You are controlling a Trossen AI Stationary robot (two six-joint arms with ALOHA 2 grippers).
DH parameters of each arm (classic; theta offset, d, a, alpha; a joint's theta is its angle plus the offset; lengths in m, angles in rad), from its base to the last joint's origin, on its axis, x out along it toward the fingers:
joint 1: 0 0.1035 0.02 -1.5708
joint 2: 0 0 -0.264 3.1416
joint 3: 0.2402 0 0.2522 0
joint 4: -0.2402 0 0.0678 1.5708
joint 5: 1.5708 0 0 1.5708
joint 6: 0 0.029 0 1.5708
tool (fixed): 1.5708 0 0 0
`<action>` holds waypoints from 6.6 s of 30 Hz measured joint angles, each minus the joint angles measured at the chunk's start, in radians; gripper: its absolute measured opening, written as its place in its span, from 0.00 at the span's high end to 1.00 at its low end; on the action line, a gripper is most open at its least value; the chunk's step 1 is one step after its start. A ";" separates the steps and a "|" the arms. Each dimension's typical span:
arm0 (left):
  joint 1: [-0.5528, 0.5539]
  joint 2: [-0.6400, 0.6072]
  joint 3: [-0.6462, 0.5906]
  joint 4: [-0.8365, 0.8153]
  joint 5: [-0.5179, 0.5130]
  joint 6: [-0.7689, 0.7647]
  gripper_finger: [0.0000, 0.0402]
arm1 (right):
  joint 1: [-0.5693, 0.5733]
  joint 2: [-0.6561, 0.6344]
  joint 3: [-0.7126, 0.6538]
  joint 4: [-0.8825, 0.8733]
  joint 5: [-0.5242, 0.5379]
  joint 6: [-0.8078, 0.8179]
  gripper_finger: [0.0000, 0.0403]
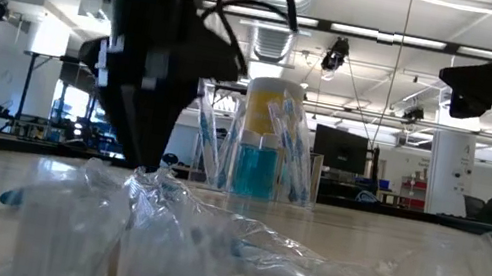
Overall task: Pick & Place toothbrushing station
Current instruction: Put the blue toothbrush into the transparent organizer
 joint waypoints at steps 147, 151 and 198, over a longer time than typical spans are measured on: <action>0.331 -0.367 -0.895 2.246 -0.274 1.223 1.00 | 0.000 0.000 0.000 0.048 0.000 -0.105 0.98; 0.332 -0.315 -0.887 2.251 -0.404 1.268 1.00 | 0.000 0.000 0.000 0.037 0.000 -0.106 0.98; 0.333 -0.223 -1.033 2.264 -0.360 0.851 0.75 | 0.000 0.001 0.000 0.024 0.000 -0.117 0.98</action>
